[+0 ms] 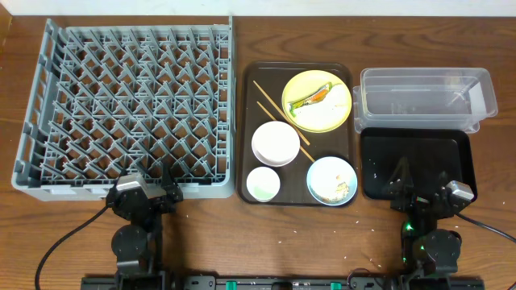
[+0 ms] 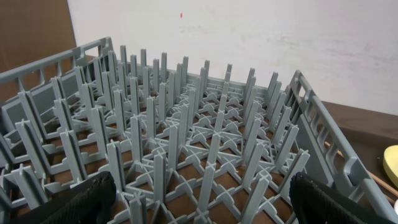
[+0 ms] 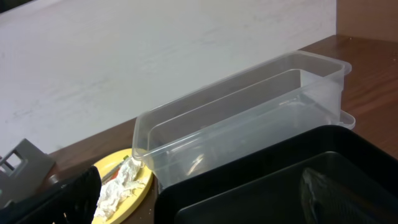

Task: Sort waste into correct bins and load items into the dishwasher

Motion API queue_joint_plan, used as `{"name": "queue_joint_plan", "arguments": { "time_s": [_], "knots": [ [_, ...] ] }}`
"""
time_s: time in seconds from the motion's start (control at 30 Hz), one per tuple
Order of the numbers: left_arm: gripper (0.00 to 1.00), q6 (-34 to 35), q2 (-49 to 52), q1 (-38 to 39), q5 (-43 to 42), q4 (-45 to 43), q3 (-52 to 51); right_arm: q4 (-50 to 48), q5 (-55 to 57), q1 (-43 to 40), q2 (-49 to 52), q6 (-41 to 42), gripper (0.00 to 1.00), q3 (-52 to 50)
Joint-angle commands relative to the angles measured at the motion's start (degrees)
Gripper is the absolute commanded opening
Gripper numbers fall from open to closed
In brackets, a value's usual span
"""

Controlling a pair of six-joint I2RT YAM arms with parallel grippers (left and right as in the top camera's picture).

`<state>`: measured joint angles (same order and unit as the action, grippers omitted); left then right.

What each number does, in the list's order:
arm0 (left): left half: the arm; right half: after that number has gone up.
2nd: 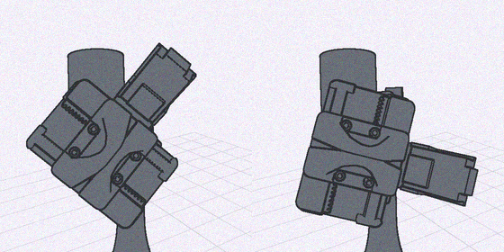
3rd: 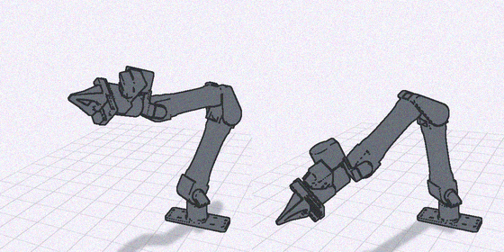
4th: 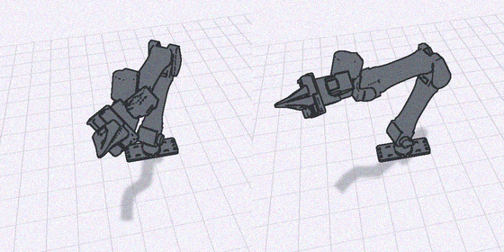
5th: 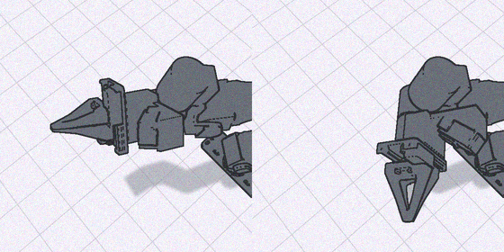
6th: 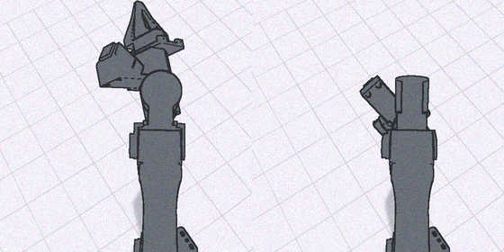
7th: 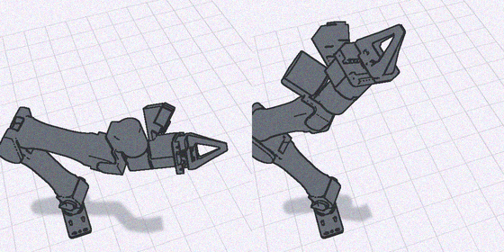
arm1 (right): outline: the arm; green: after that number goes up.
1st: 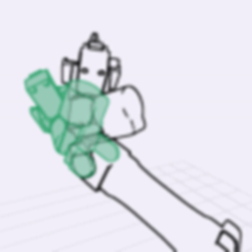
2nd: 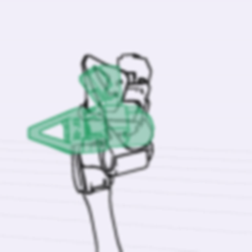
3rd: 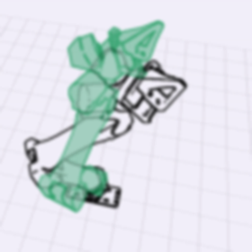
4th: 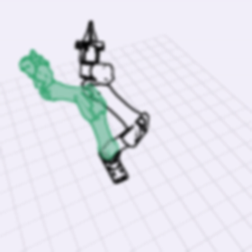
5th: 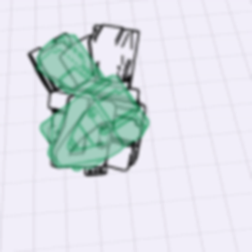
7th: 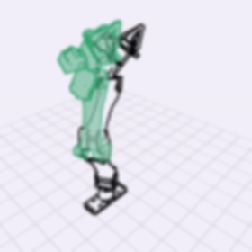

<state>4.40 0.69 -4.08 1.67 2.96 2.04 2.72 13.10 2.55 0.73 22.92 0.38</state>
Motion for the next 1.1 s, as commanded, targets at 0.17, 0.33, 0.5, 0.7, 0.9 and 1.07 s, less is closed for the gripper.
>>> {"name": "queue_joint_plan", "arguments": {
  "time_s": [0.17, 0.33, 0.5, 0.7, 0.9, 1.07],
  "knots": [
    [0.90, -0.7, -0.4, -0.2, 0.3, 1.0, -1.8, 0.3, 0.3, 0.5, -0.2, -0.9, 0.99, -0.1],
    [0.90, -0.7, -0.4, -0.2, 0.3, 1.0, -1.8, 0.3, 0.3, 0.5, -0.2, -0.9, 0.99, -0.1],
    [0.90, -0.7, -0.4, -0.2, 0.3, 1.0, -1.8, -0.9, 4.3, 0.4, -0.2, -1.1, 0.99, -0.1],
    [0.90, -0.7, -0.4, -0.2, 0.3, 1.0, -1.8, -7.3, 3.3, 0.4, -0.2, -1.1, 0.99, -0.1],
    [0.90, -0.7, -0.4, -0.2, 0.3, 1.0, -1.8, -13.9, 0.7, 0.4, -0.1, -3.9, 0.99, 0.9],
    [0.90, -0.7, -0.4, -0.2, 0.3, 1.0, -1.8, -12.2, -2.8, 0.4, 4.7, -7.5, 0.99, 9.0]
  ]
}}
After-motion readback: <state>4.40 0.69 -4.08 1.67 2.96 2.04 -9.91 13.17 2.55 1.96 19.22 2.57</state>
